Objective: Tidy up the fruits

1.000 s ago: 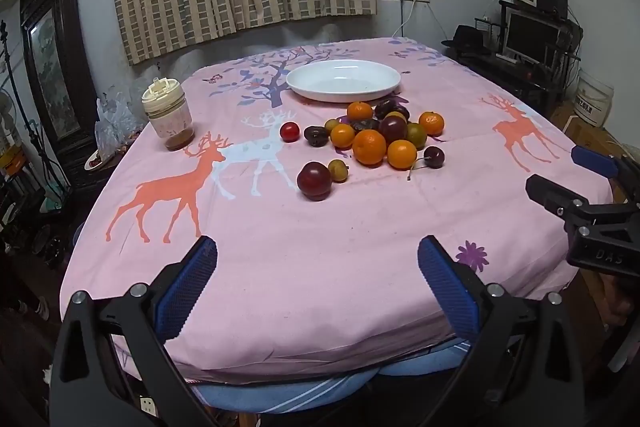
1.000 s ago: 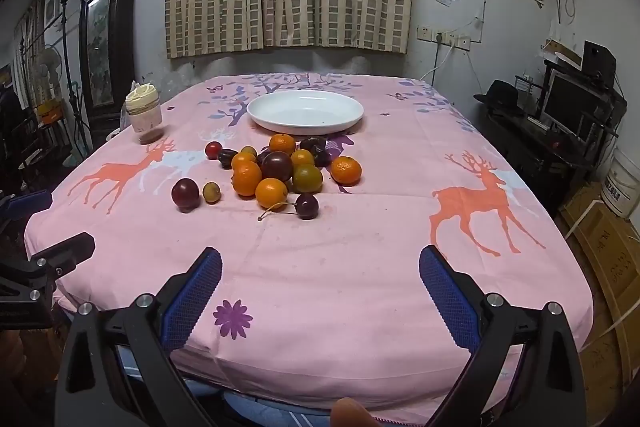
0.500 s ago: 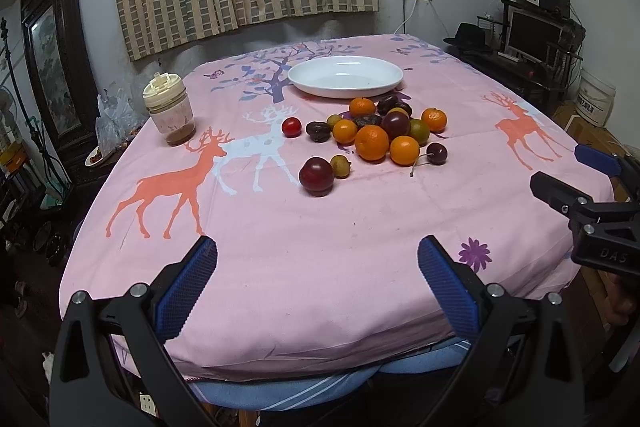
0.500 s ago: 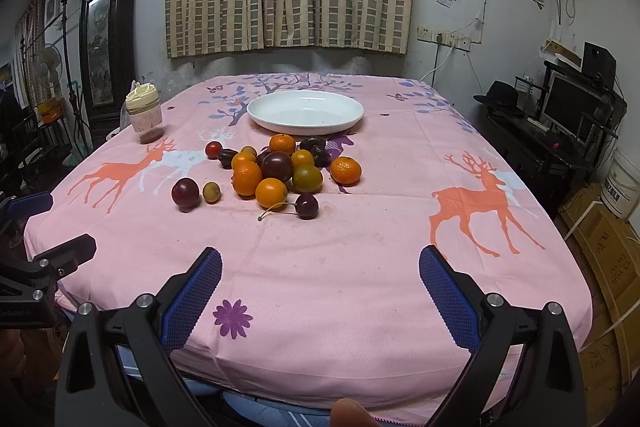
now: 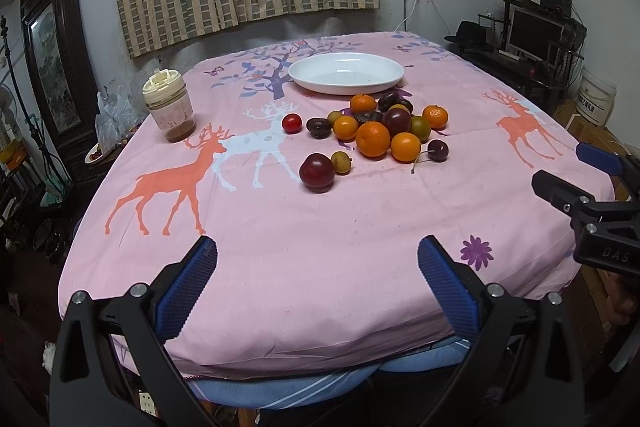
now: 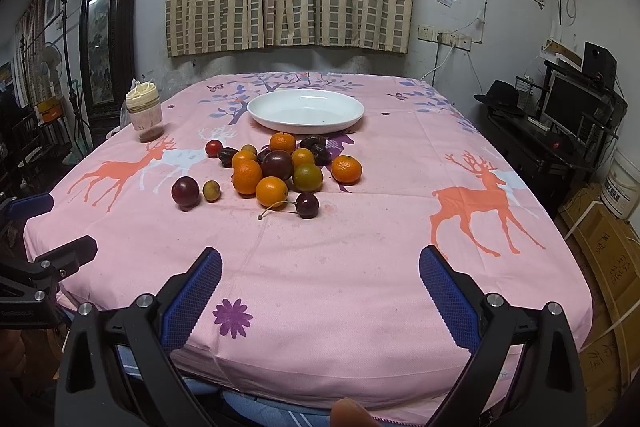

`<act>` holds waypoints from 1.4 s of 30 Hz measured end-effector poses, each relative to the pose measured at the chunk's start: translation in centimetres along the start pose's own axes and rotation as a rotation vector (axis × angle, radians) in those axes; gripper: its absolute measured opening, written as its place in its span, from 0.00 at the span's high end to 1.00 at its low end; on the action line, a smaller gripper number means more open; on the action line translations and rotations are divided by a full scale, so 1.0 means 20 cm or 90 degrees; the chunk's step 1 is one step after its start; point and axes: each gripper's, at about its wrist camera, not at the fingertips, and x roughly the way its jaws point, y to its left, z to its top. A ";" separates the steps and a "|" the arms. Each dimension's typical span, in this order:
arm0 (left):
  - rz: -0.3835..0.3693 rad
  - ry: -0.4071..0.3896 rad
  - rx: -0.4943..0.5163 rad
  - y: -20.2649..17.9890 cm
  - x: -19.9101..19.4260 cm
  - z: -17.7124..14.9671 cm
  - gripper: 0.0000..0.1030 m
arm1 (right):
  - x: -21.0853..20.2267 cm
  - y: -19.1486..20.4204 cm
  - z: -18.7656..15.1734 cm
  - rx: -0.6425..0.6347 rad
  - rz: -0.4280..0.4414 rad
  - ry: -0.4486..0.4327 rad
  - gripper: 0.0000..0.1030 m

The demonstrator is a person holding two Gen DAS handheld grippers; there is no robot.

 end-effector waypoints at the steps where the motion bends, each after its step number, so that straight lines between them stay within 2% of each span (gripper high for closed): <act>1: 0.000 0.000 0.000 0.00 0.00 0.00 0.04 | 0.00 0.00 0.00 0.000 0.000 0.000 0.04; 25: 0.003 0.010 -0.006 0.02 0.02 -0.04 0.04 | 0.01 0.00 0.00 -0.001 0.000 0.003 0.04; 35: 0.001 0.016 -0.001 0.02 0.02 -0.01 0.04 | 0.01 0.00 0.00 -0.001 -0.001 0.004 0.04; 42: -0.006 0.021 -0.001 0.00 0.06 0.02 0.04 | 0.09 -0.02 -0.05 0.005 -0.004 0.021 0.04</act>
